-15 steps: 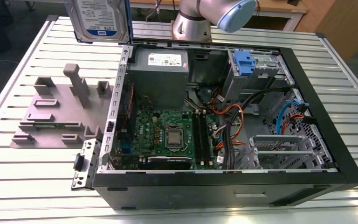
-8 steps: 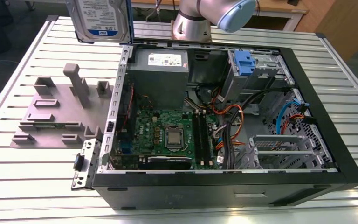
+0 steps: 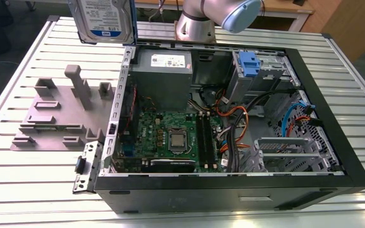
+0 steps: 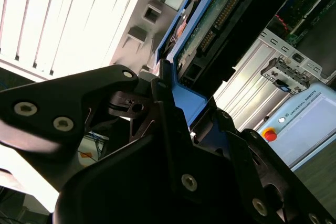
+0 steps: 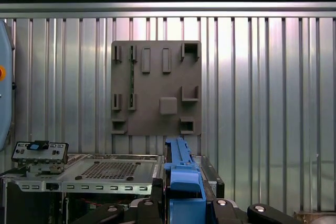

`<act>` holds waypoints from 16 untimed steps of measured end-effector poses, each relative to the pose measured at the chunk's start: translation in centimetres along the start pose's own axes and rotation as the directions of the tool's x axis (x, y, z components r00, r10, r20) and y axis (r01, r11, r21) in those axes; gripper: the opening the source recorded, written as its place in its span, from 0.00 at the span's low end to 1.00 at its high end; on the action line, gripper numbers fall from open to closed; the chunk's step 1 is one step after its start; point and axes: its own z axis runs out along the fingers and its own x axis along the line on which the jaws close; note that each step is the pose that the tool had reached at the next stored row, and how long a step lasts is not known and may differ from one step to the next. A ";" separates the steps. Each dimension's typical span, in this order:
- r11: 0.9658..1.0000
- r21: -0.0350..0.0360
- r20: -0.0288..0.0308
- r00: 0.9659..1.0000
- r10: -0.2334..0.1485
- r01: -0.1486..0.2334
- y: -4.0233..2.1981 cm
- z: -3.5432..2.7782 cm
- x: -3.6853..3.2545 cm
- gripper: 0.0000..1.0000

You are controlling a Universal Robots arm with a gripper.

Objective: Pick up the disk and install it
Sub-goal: 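Pick up the disk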

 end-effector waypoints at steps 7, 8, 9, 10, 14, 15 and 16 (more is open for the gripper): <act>1.000 0.000 0.000 1.000 0.000 0.000 -0.06 0.00 0.00 0.36; 1.000 0.000 0.000 1.000 0.000 0.000 -0.13 0.00 0.00 0.36; 1.000 0.000 0.000 1.000 0.000 0.000 -0.21 0.00 -0.01 0.36; 1.000 0.000 0.000 1.000 0.000 0.000 -0.33 0.00 -0.01 0.36; 1.000 0.000 0.000 1.000 0.000 0.000 -0.91 0.00 -0.01 0.36; 1.000 0.000 0.000 1.000 0.000 0.000 -1.05 -0.01 -0.02 0.36; 1.000 0.000 0.000 1.000 0.000 0.000 -1.19 0.00 -0.02 0.36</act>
